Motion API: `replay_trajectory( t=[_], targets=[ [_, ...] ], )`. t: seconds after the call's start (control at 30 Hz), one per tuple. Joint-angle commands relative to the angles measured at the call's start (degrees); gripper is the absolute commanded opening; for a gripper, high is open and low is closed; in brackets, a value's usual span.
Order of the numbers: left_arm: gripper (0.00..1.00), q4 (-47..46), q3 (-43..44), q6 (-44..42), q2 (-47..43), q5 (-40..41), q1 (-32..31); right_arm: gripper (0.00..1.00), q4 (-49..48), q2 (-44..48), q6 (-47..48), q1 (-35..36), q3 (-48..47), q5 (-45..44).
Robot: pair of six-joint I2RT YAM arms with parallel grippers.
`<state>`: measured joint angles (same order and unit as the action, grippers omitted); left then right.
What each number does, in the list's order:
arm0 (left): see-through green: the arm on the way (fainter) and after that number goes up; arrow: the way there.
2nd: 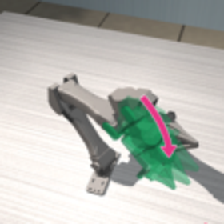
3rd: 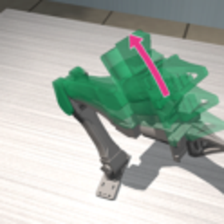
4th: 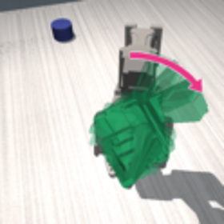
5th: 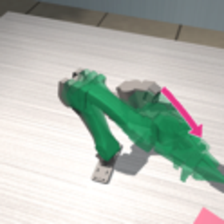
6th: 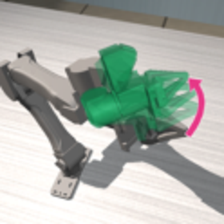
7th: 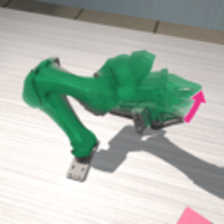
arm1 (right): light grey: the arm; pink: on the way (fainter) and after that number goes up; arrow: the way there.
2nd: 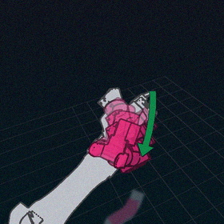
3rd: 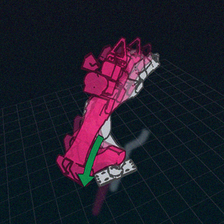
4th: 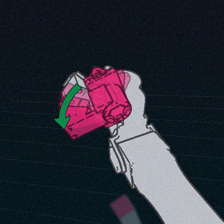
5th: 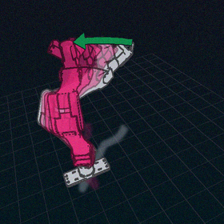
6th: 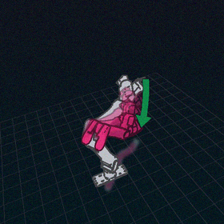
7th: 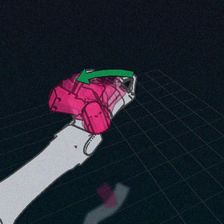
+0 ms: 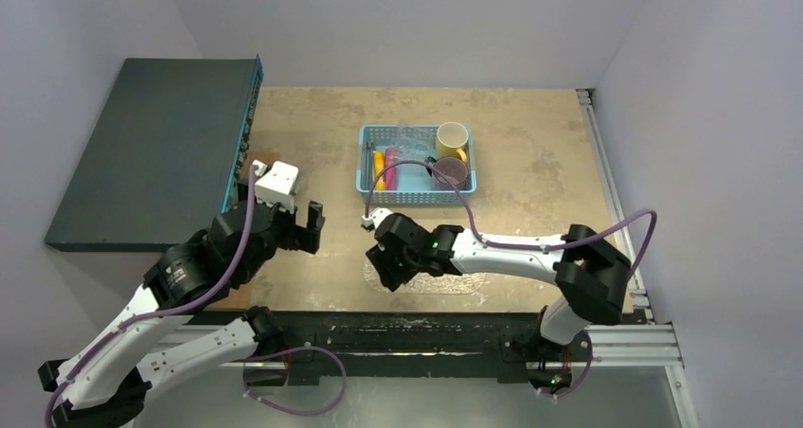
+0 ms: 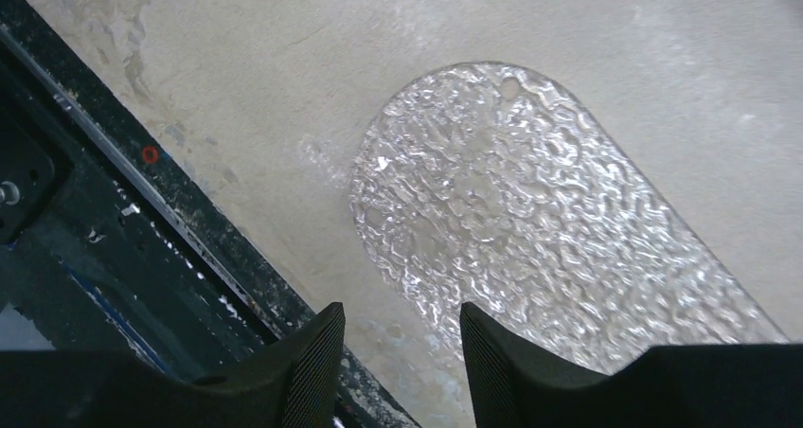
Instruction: Prepare toiletry sets of a toothbrush and toothpaste on the tray
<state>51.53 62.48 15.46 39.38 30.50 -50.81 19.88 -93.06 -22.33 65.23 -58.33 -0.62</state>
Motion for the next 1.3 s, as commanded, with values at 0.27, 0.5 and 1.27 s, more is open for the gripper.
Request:
replay_trajectory(
  t=[0.27,0.5,1.27],
  targets=[
    [0.96,-2.26,-0.6,0.62,-1.32,1.65,-0.12,0.5,11.73,6.58,1.34,-5.45,-9.33,-15.1],
    [0.96,-2.24,-0.6,0.62,-1.14,1.58,-0.15,0.49,15.01,7.1,4.33,-12.96,-16.24,-18.55],
    [0.96,-2.31,-0.43,0.27,-1.88,0.58,-0.1,0.49,17.8,-8.98,8.37,-28.8,-33.34,-18.79]
  ],
)
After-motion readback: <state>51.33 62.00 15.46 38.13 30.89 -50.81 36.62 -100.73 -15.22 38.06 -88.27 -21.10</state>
